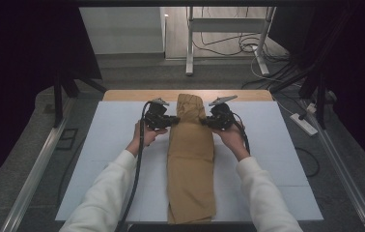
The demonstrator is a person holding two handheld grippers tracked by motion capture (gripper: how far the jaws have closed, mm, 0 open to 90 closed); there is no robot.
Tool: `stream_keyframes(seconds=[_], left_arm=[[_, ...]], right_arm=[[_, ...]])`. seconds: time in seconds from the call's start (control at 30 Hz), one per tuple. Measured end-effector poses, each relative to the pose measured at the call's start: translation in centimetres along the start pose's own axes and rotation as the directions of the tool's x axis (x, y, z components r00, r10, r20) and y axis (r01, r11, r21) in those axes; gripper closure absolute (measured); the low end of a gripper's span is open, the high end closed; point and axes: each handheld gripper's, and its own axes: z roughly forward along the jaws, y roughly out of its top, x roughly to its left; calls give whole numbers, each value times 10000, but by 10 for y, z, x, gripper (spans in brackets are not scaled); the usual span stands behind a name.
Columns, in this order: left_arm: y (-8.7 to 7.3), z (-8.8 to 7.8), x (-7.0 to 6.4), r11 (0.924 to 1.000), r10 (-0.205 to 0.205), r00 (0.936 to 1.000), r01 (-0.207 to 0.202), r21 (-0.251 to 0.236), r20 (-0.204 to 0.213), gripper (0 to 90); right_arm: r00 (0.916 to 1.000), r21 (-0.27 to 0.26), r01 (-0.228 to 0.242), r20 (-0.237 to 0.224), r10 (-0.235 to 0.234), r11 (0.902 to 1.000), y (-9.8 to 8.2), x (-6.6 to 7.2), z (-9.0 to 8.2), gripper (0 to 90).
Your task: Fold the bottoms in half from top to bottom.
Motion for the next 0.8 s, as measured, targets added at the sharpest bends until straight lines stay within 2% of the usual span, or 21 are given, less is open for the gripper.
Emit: stream_keyframes(seconds=[0.1,0.2,0.27,0.47,0.57,0.8], left_arm=[[9,-4,1,9998,122,9998,-124,-138,-130,833],[20,-11,1,9993,92,9997,-101,-370,-246,834],[23,-12,0,9992,214,9993,-223,-324,-306,834],[18,-8,1,9999,132,9997,-133,-82,-211,834],[17,-6,1,9999,108,9996,-110,-69,-248,833],[26,-9,0,9990,386,9981,-397,-222,-471,834]], right_arm=[[9995,-83,262,168,-260,9996,7,-1,-4,821],[9995,-492,166,287,-152,9987,18,-4,-11,823],[9991,-606,187,399,-163,9980,21,-4,-13,823],[9994,-416,123,314,-110,9991,16,-4,-9,823],[9990,-295,241,384,-230,9993,15,-3,-8,822],[9977,-378,414,544,-393,9984,20,-5,-10,824]])
